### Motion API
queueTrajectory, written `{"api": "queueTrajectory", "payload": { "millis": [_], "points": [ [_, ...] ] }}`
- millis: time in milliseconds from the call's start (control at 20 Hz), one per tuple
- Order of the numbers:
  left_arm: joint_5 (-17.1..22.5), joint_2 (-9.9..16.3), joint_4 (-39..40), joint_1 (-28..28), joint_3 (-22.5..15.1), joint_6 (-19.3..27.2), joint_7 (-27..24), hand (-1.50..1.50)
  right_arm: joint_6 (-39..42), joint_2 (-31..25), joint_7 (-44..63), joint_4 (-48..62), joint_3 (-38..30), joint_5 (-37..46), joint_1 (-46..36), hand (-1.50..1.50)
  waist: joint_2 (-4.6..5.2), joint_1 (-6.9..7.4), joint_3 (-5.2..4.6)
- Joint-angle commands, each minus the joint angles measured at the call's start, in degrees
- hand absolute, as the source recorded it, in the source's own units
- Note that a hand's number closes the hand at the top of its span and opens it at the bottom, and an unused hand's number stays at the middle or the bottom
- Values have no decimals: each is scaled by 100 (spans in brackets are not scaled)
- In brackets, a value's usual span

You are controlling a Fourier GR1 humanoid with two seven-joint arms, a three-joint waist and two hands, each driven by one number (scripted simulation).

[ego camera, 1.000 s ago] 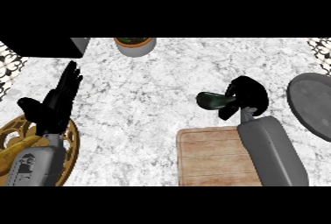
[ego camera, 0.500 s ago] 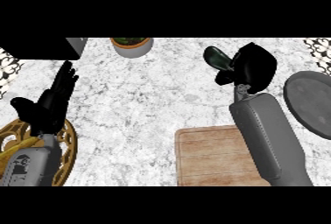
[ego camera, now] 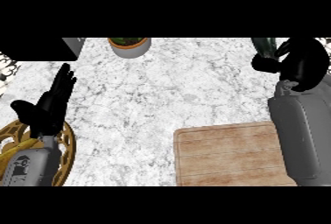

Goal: Pick the eggplant from the cutting board and place it in the pan

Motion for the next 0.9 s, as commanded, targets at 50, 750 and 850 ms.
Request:
{"api": "queueTrajectory", "payload": {
  "millis": [50,750,850],
  "points": [
    [105,98,136,32,139,-163,-134,0,-277,-668,-659,261,-671,-528,337,150,0,6,-3],
    [149,60,-97,-25,43,-269,-37,0,-1643,-2628,-3532,4077,-2145,-1298,483,150,82,183,18],
    [-27,-93,147,-224,-50,-59,18,0,-2015,-2565,-3914,4636,-2275,-1444,293,150,74,155,16]
  ]
}}
